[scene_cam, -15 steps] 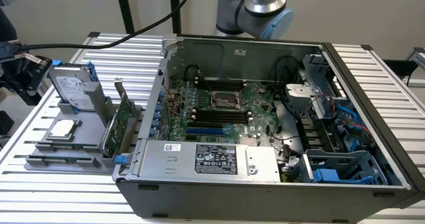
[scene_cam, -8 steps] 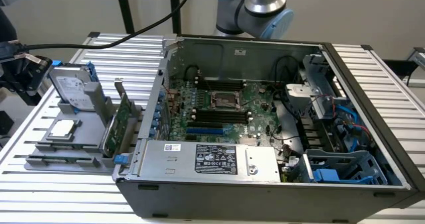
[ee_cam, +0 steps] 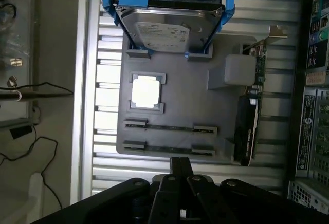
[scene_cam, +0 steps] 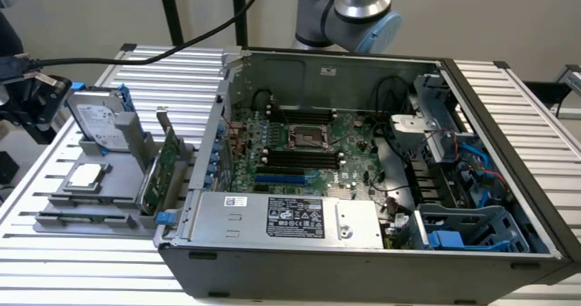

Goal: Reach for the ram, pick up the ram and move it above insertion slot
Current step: 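Pick up the ram and move it above insertion slot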

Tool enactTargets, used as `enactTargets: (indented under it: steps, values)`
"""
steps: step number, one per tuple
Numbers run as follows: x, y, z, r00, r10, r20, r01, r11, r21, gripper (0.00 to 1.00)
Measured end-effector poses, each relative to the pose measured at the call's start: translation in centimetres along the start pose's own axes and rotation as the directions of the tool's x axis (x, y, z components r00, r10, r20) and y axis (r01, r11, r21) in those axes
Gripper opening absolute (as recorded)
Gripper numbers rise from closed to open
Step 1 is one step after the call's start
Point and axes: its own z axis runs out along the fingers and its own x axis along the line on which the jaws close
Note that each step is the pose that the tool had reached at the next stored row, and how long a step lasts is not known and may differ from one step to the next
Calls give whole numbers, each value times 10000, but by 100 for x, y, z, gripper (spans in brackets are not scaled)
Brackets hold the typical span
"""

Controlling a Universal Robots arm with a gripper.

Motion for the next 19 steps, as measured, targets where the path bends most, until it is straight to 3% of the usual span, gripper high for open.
enactTargets:
  steps: [5,10,15,19]
  values:
    - [0,0,2,9958,-914,-34,914,9958,12,11]
    - [-1,0,4,9836,-1803,-66,1803,9836,20,11]
    - [-1,0,6,9631,-2689,-102,2690,9631,26,11]
    - [-1,-1,8,9407,-3390,-131,3391,9408,28,11]
